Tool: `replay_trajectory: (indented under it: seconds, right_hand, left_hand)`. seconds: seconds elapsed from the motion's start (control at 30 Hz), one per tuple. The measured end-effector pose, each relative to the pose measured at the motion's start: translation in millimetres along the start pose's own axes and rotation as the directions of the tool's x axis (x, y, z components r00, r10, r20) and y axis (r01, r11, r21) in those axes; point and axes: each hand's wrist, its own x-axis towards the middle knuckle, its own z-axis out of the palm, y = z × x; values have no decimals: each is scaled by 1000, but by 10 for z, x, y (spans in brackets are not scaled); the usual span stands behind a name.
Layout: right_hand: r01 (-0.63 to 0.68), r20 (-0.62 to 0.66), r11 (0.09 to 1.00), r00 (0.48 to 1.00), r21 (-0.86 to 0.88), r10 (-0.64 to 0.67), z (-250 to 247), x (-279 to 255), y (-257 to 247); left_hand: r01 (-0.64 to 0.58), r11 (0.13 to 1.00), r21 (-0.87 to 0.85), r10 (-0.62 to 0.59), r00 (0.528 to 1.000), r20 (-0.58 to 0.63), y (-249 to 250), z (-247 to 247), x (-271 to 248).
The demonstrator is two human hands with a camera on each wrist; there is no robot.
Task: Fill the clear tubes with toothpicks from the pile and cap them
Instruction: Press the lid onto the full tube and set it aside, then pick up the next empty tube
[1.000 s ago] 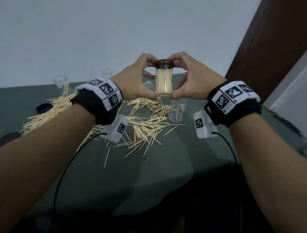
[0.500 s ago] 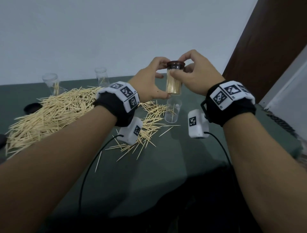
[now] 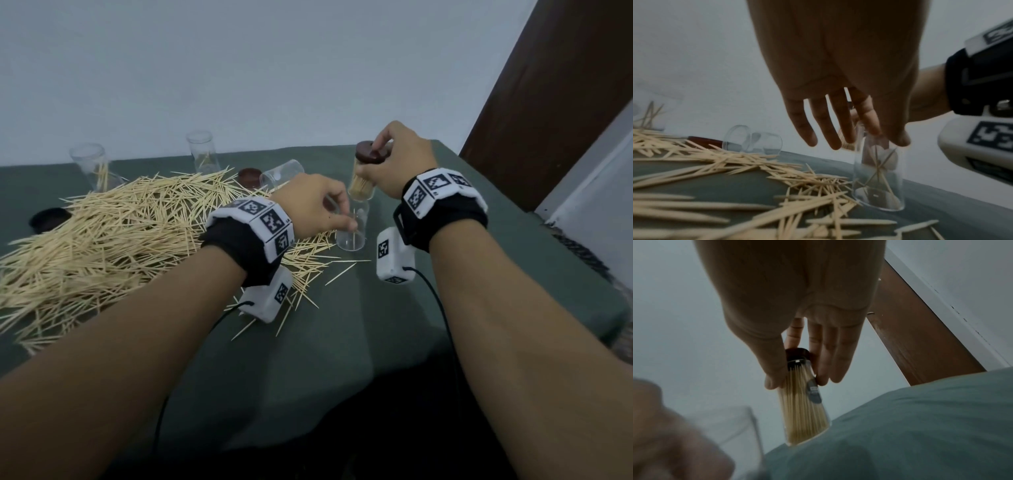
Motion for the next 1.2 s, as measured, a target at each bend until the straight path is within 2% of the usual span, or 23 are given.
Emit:
replay_trajectory:
  seconds: [0.17,0.37,0.47,0.53,0.6,0.67,0.77,0.83,0.9,0.97,1.1,1.2]
  right_hand:
    - [-37,60,995,997,-91,43,156,12,116]
    - [-35,135,988,989,-152,56,91,-32,92]
    - [7,150,974,988,-225,27,-28,-75,6]
    - [74,141,964,989,-257,-38,-104,-156,-121]
    - [165,214,962,970,-217,-117,-112,-307,-300]
    - [245,402,954,902,-172,-159,-56,-528,-513]
    - [346,698,912,709,-219,-101,102,-866,-752]
    - [403,810,875,586,-268,-22,212,-1044,-821]
    - [451,858,835,512,-314,46,315,-1153,-842]
    - [491,857,801,513,-341,50,402,-1182,-846]
    - [516,783,801,614,-305,-97,563,-1074,-852]
    - [515,726,800,671,-307,-153,698,-944,-861]
  left_hand:
    - [43,999,-9,-44,990,-136,-55,-148,-61]
    - [88,992,-91,-105,974,-202,-177,-279,-226]
    - [82,988,-131,-111,966,-232,-225,-349,-359]
    - [79,986,-146,-113,964,-241,-265,-405,-448]
    - [80,985,-154,-117,962,-246,-315,-465,-543]
    - [89,983,-159,-128,959,-252,-371,-528,-644]
    - [110,983,-145,-146,951,-271,-445,-611,-831]
    - [115,985,-127,-146,951,-273,-483,-654,-962]
    - [112,988,-105,-137,952,-274,-524,-703,-1088]
    - [113,988,-102,-138,951,-277,-575,-746,-1199]
    - [130,987,-94,-151,947,-285,-680,-797,-1372]
    - [125,988,-85,-144,948,-283,-709,-809,-1453]
